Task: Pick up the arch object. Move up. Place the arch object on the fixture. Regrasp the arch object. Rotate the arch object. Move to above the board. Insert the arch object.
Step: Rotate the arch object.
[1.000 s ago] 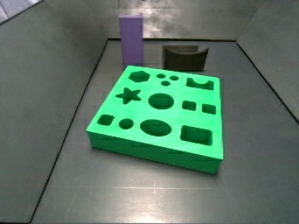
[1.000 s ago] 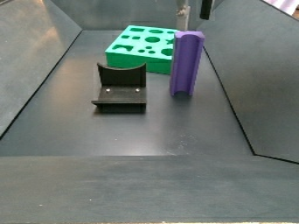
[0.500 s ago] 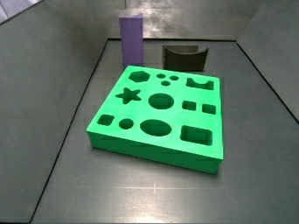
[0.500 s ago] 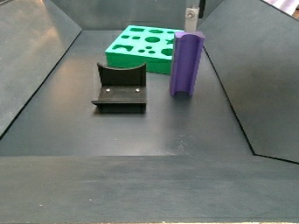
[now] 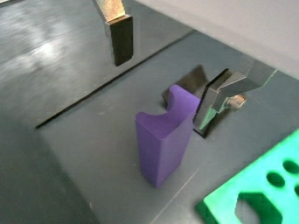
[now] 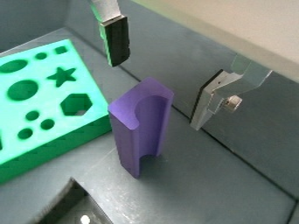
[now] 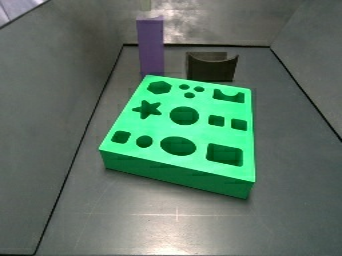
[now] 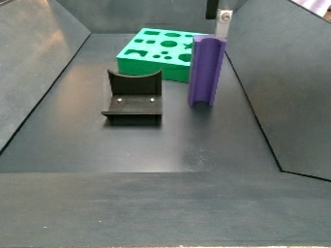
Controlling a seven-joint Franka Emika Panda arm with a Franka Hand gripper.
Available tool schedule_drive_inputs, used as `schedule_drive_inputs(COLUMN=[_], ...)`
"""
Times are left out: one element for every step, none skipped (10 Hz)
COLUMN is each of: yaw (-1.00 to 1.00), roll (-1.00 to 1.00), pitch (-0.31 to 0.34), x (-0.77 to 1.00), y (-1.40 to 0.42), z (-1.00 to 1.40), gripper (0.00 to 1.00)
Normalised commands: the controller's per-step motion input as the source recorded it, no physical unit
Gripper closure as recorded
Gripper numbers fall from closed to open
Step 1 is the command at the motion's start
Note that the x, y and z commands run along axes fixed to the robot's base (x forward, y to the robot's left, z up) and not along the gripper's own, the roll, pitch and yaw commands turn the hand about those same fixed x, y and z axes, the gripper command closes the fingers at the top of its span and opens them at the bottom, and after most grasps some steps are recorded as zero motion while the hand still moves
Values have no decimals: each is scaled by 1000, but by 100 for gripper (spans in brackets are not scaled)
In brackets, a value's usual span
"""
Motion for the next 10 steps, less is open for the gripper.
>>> schedule_drive_inputs(yaw=[1000, 1000, 1000, 1000, 1000, 1000, 1000, 1000, 1000, 1000], roll=[-9, -9, -9, -10, -10, -11, -12, -13, -13, -14], pitch=[7, 7, 7, 8, 8, 8, 9, 9, 10, 11], x=[52, 52, 52, 52, 52, 52, 52, 52, 52, 52], y=[5, 5, 5, 5, 5, 5, 5, 5, 5, 5], z=[-40, -40, -40, -39, -39, -39, -39, -38, -38, -38], gripper=[0, 0, 0, 0, 0, 0, 0, 0, 0, 0])
